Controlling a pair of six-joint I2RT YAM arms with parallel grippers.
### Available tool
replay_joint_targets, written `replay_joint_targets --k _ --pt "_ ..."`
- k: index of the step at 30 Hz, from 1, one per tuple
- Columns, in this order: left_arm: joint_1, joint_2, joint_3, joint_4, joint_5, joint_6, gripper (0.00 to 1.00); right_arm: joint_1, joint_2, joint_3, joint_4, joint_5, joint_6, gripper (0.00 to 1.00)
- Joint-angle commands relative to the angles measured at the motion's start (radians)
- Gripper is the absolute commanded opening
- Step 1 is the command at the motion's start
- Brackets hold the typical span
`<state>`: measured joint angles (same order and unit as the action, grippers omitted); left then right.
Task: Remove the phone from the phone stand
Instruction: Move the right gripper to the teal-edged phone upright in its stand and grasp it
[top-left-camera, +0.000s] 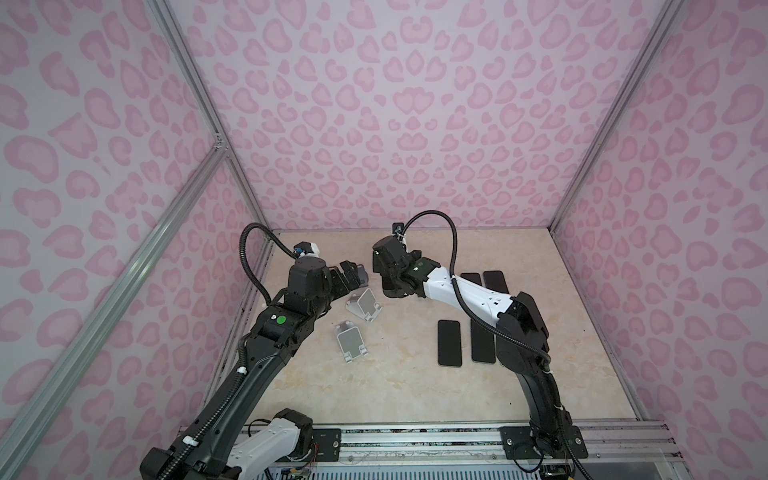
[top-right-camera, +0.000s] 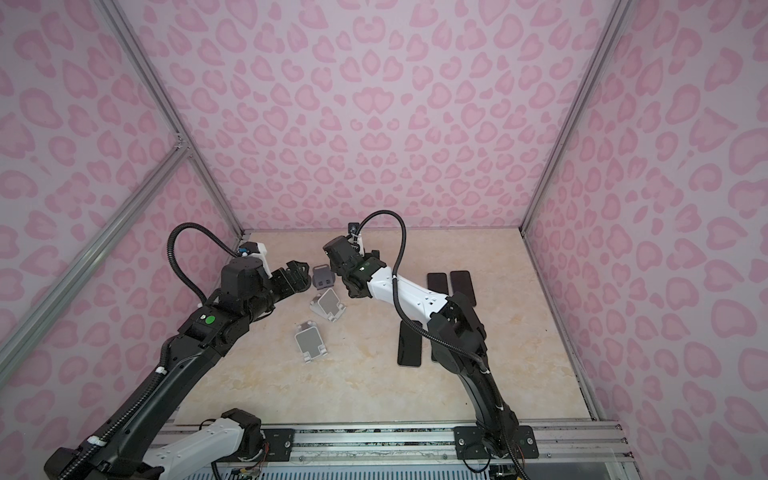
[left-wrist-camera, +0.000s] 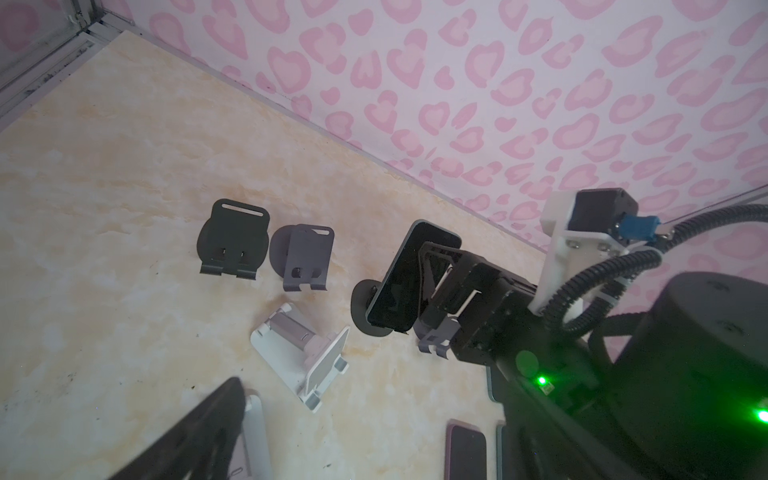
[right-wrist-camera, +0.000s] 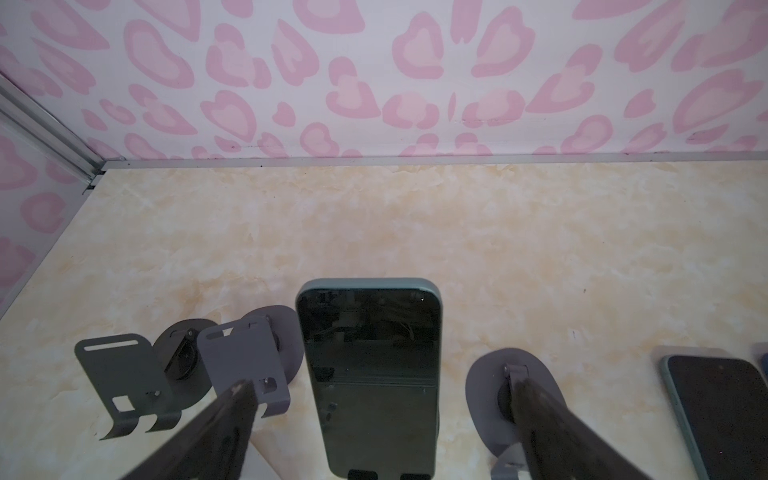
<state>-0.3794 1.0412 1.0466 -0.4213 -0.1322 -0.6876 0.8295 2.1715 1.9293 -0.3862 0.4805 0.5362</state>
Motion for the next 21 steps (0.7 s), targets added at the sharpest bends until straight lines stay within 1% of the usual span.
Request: replay_joint_targets --k 1,5,8,11,16,21 --pt "0.001 -0.001 0.000 0.023 0.023 0.005 1.00 -0.001 0.014 0.011 -0.025 0.033 -0.006 0.98" --pt "0.003 -0.003 -0.003 0.027 0.026 0.007 1.00 -0.001 0.023 0.001 0.003 0.064 0.004 0.98" --pt "0.003 -0.004 -0.004 0.030 0.032 0.006 1.00 -0.002 0.041 -0.002 0.040 0.039 0.003 0.98" --pt "0.004 -0.003 -0.005 0.030 0.031 0.005 1.00 -0.009 0.070 0.027 0.028 0.025 0.004 0.98" --pt "0.005 0.002 -0.005 0.031 0.035 0.007 1.00 -0.020 0.070 -0.014 0.096 -0.020 0.009 0.98" --pt "0.007 0.007 -0.004 0.035 0.050 0.005 0.99 -0.022 0.089 -0.007 0.105 -0.029 0.007 0.98"
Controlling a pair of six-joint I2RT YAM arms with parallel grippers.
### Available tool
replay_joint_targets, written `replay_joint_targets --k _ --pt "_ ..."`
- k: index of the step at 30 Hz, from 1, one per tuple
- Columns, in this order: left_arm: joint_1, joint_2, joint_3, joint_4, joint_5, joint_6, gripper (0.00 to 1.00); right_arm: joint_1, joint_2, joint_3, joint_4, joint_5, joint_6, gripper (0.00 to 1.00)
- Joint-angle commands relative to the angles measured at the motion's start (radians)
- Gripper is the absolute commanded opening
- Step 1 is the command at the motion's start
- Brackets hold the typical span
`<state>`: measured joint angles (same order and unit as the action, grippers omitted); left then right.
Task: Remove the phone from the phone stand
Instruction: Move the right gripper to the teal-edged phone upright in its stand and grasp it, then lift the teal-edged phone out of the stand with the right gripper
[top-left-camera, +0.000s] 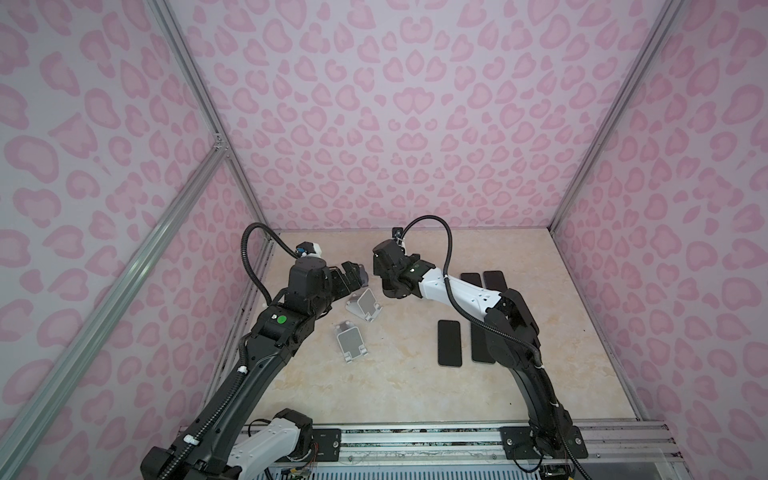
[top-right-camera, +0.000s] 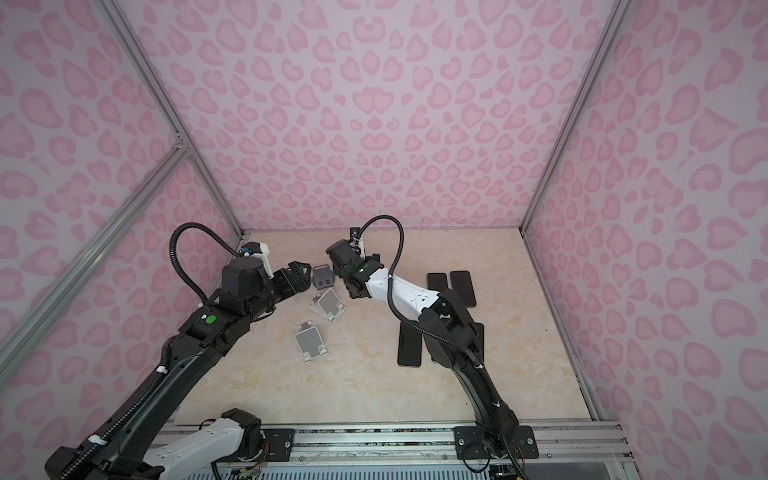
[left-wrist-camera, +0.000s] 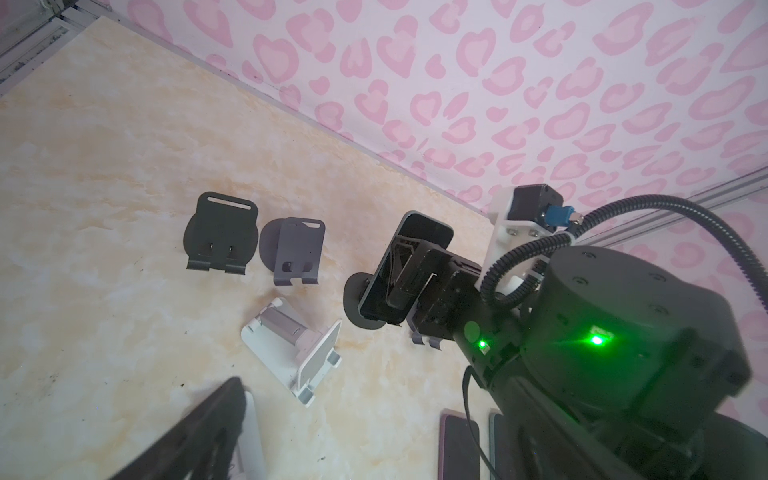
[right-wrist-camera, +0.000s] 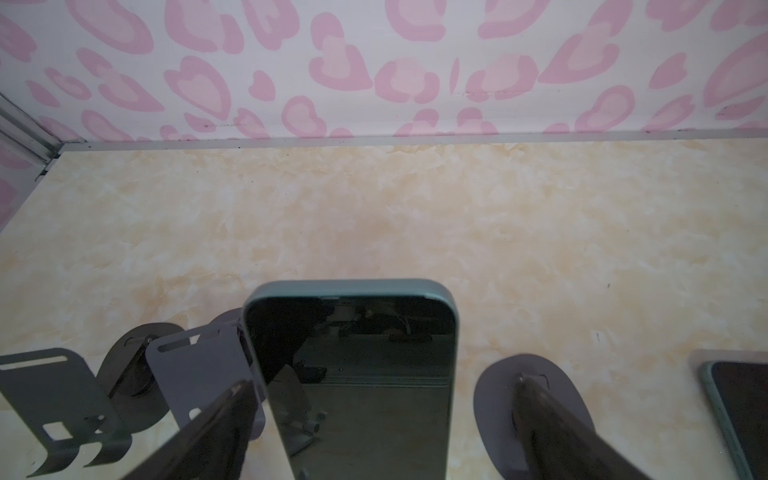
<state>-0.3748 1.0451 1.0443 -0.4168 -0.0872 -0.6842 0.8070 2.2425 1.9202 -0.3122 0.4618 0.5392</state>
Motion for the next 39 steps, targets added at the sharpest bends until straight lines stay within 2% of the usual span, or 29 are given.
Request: replay_joint_targets --k 1,11,17,29,39 --pt "0.003 0.004 -0.003 0.030 0.007 0.002 1.00 0.001 0.029 0.012 0.022 -0.011 0.005 0.98" --pt "0.012 0.010 -0.001 0.032 0.034 -0.002 1.00 -0.009 0.072 0.043 -0.017 0.004 0.017 0.98" --pt "0.015 0.009 -0.002 0.035 0.036 -0.003 1.00 -0.009 0.118 0.090 -0.052 -0.010 0.009 0.92" --pt "0.020 0.003 -0.001 0.036 0.041 -0.003 0.99 -0.008 0.128 0.082 -0.036 -0.017 0.008 0.80" --pt "0.024 0.006 -0.001 0.040 0.058 -0.004 0.99 0.001 0.076 0.033 0.002 -0.014 -0.021 0.71"
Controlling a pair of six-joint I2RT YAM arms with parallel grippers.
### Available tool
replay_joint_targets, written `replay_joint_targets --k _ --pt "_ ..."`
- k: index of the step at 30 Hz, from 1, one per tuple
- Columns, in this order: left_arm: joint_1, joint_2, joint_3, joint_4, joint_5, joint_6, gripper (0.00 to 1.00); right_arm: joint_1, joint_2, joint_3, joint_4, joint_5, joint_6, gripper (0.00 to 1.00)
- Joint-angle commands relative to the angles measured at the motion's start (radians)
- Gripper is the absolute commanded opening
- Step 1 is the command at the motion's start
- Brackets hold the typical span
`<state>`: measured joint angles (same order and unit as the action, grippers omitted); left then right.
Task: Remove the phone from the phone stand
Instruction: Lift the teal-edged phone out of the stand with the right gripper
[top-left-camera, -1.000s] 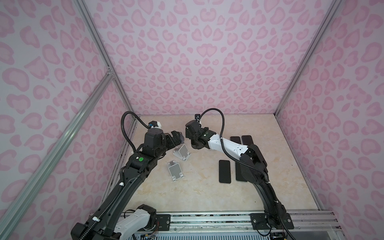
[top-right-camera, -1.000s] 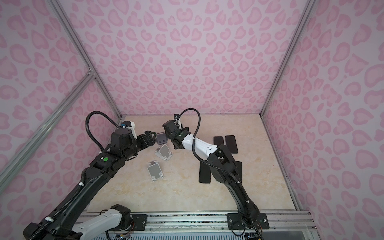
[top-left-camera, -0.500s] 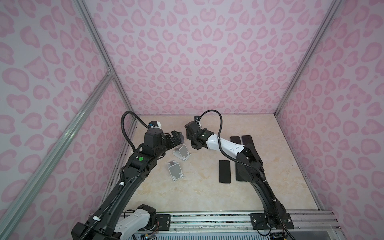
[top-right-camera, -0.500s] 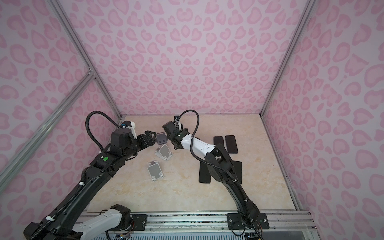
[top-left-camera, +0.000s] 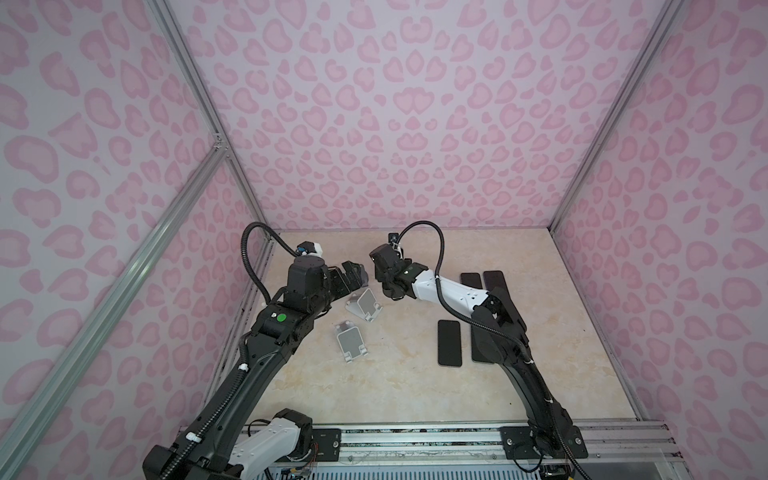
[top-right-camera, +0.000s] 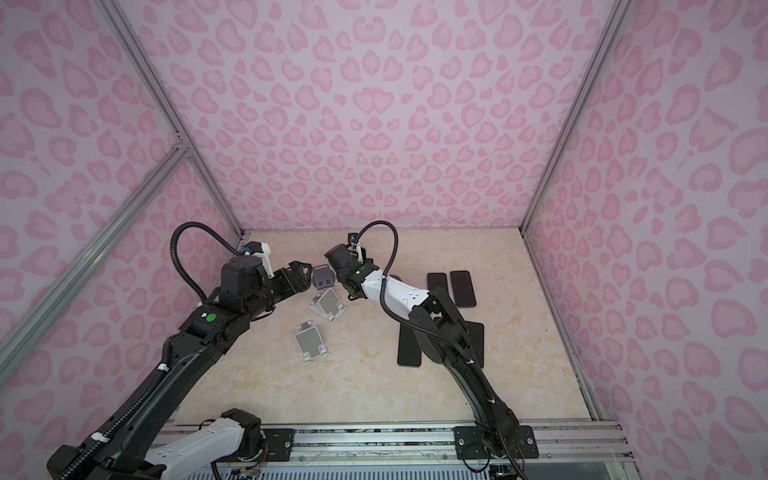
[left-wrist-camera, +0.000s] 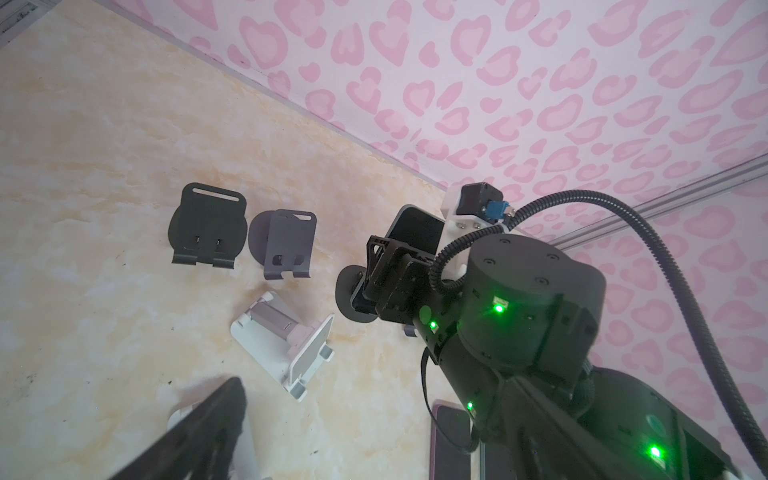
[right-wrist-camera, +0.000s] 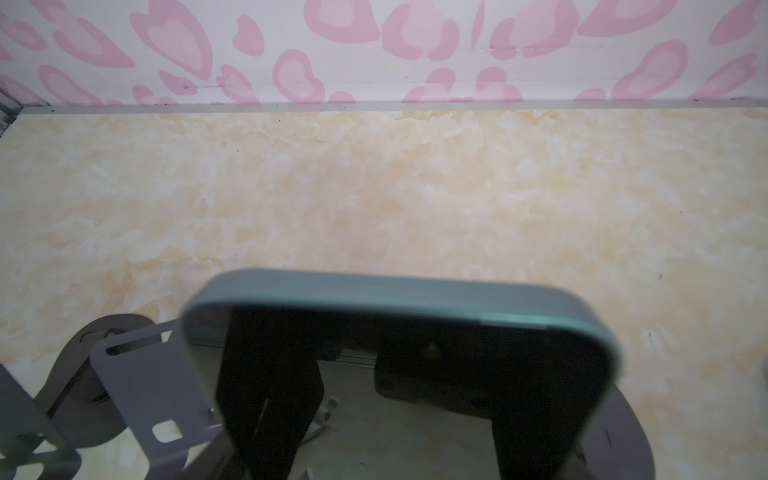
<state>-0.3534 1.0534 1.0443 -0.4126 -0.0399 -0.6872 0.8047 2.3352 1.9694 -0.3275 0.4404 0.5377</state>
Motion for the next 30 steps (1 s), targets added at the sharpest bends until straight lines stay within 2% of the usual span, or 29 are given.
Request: replay_joint_targets --k 1,15,30 --pt "0.003 -0.002 -0.001 0.037 0.008 -0.002 0.99 0.006 -0.026 -0.026 0.030 0.005 -0.025 0.70" --pt "0.002 -0.006 -0.009 0.055 0.038 -0.006 0.99 0.022 -0.199 -0.192 0.106 -0.008 -0.044 0.68" --pt "0.003 -0.007 -0.015 0.064 0.062 -0.012 0.99 0.068 -0.536 -0.586 0.182 0.061 -0.025 0.66"
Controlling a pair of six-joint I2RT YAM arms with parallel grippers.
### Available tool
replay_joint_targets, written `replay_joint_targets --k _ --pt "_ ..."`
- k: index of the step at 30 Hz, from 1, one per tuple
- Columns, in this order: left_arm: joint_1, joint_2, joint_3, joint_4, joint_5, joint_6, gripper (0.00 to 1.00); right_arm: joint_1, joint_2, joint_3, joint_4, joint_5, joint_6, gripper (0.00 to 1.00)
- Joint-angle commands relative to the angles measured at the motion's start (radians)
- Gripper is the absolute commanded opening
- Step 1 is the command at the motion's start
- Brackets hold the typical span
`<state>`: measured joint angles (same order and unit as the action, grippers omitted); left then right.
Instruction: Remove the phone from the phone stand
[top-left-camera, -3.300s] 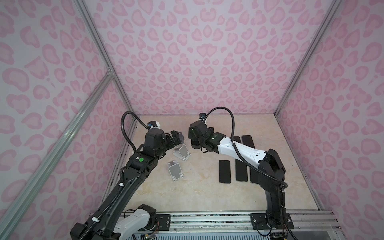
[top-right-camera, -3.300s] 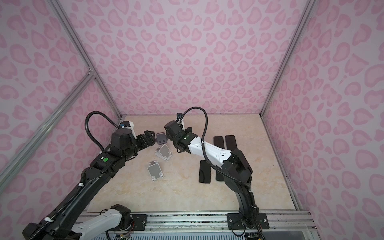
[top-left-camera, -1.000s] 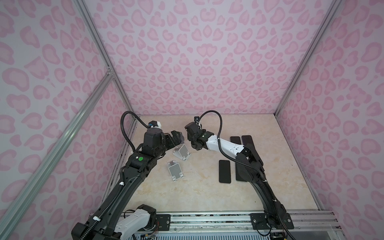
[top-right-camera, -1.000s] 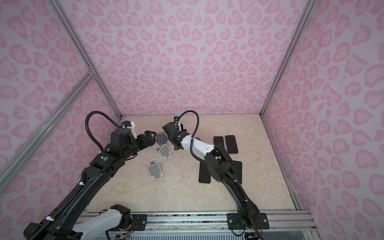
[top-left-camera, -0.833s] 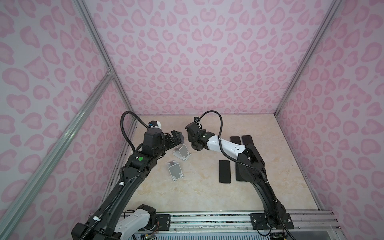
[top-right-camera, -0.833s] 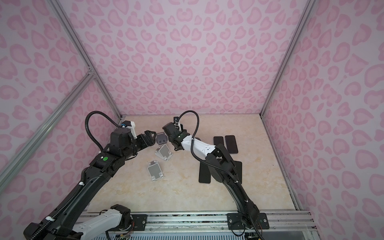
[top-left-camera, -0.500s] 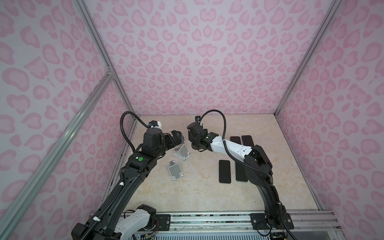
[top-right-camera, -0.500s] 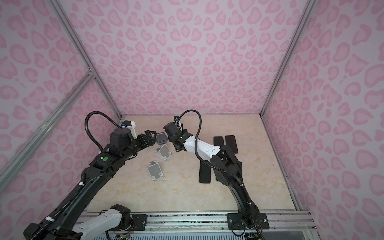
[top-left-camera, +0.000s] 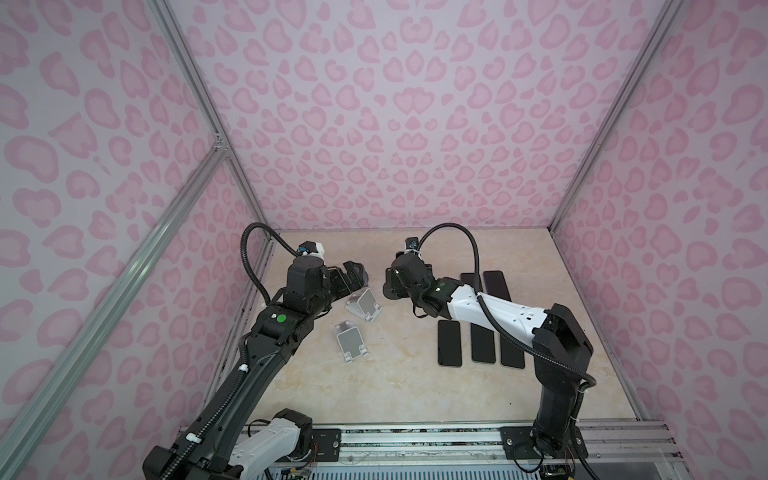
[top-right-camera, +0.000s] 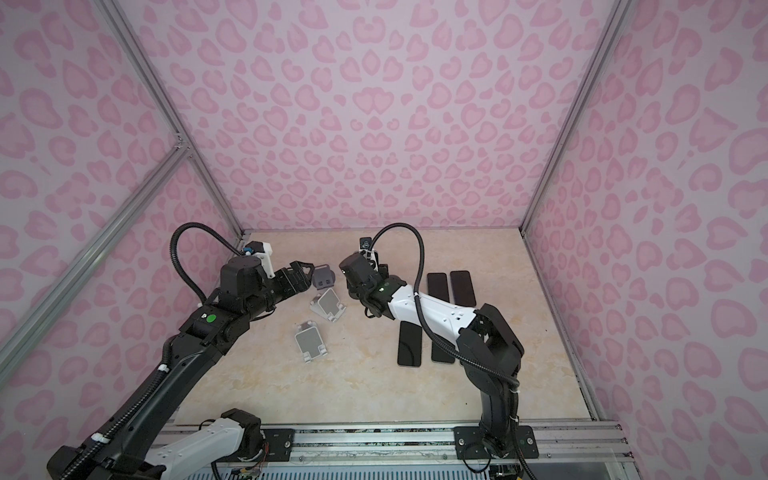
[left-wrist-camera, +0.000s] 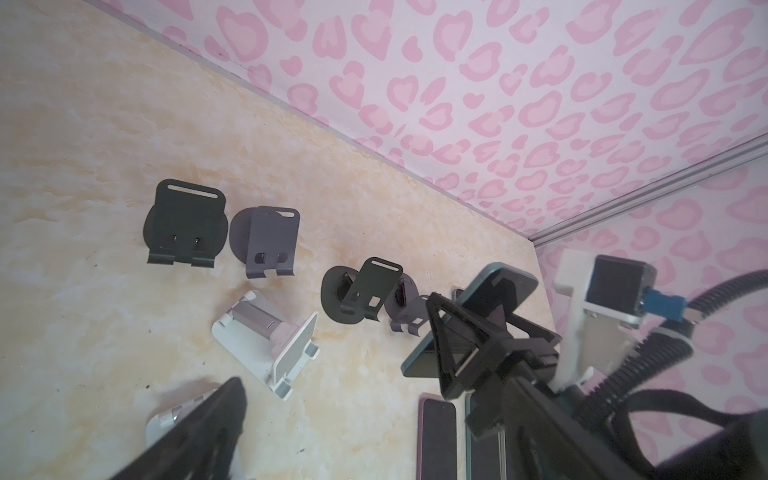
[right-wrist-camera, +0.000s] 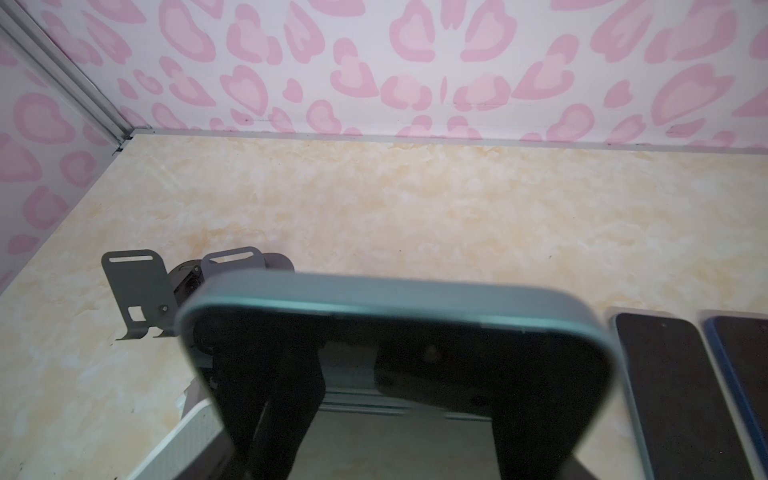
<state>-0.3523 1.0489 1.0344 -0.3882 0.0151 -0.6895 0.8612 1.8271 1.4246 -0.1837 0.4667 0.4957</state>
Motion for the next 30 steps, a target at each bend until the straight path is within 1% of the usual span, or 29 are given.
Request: replay_joint_targets --k 1,5,9,12,14,18,22,26,30 --pt "0.002 -0.003 -0.006 0.040 0.005 -0.010 0.99 0.019 -0.048 -0.068 0.034 0.036 0.034 0.66" --pt "0.002 0.007 -0.007 0.044 0.014 -0.009 0.99 0.040 -0.109 -0.148 -0.002 0.023 0.119 0.66" --pt "0.002 0.018 -0.005 0.042 0.014 -0.010 0.99 0.075 -0.124 -0.186 -0.057 0.040 0.193 0.66" --pt "0.002 0.019 -0.007 0.043 0.017 -0.010 0.99 0.090 -0.119 -0.201 -0.101 0.009 0.238 0.66" --pt "0.003 0.019 -0.007 0.046 0.026 -0.011 0.99 0.107 -0.118 -0.225 -0.094 0.001 0.257 0.66" --pt "-0.006 0.039 -0.014 0.073 0.084 -0.008 0.98 0.150 -0.114 -0.277 -0.083 0.006 0.297 0.66" --pt "-0.019 0.074 -0.003 0.073 0.128 -0.007 0.97 0.195 -0.088 -0.293 -0.113 0.008 0.373 0.65" --pt "-0.026 0.082 -0.002 0.074 0.130 -0.005 0.97 0.219 -0.051 -0.276 -0.211 0.005 0.447 0.66" --pt "-0.029 0.080 -0.004 0.073 0.127 -0.002 0.97 0.221 -0.053 -0.324 -0.179 -0.025 0.474 0.66"
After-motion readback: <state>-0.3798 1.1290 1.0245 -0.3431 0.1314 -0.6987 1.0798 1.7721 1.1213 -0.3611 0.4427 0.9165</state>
